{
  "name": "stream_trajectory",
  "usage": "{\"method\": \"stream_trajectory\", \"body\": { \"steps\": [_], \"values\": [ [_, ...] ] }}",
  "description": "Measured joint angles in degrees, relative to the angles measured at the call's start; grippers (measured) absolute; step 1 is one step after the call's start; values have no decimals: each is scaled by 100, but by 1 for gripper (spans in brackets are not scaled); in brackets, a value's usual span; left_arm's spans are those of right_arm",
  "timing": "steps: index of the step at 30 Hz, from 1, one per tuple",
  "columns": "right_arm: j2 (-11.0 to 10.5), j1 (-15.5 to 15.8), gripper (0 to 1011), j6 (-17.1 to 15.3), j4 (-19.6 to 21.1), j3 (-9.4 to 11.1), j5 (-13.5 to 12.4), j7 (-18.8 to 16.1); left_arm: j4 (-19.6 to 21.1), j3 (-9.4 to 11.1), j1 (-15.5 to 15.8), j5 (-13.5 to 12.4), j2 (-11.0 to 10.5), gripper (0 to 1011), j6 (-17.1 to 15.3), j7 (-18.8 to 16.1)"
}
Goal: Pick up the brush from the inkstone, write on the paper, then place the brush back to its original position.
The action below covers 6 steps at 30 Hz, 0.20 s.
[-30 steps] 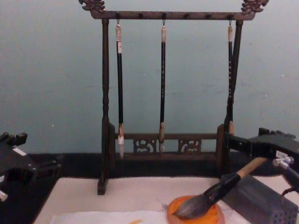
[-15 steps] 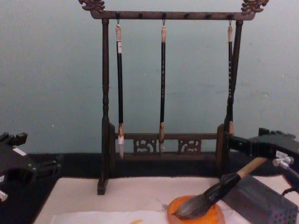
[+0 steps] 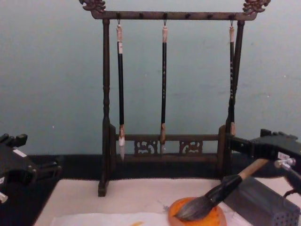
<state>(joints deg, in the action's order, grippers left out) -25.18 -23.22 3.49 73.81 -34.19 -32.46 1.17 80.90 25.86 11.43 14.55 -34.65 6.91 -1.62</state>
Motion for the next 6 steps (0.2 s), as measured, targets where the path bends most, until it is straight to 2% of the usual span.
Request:
{"method": "stream_trajectory", "body": {
  "steps": [6],
  "values": [
    [0, 0, 1000, 0, 0, 0, 0, 0, 0, 0, 0, 0, 0, 1001, 0, 0]
  ]
}}
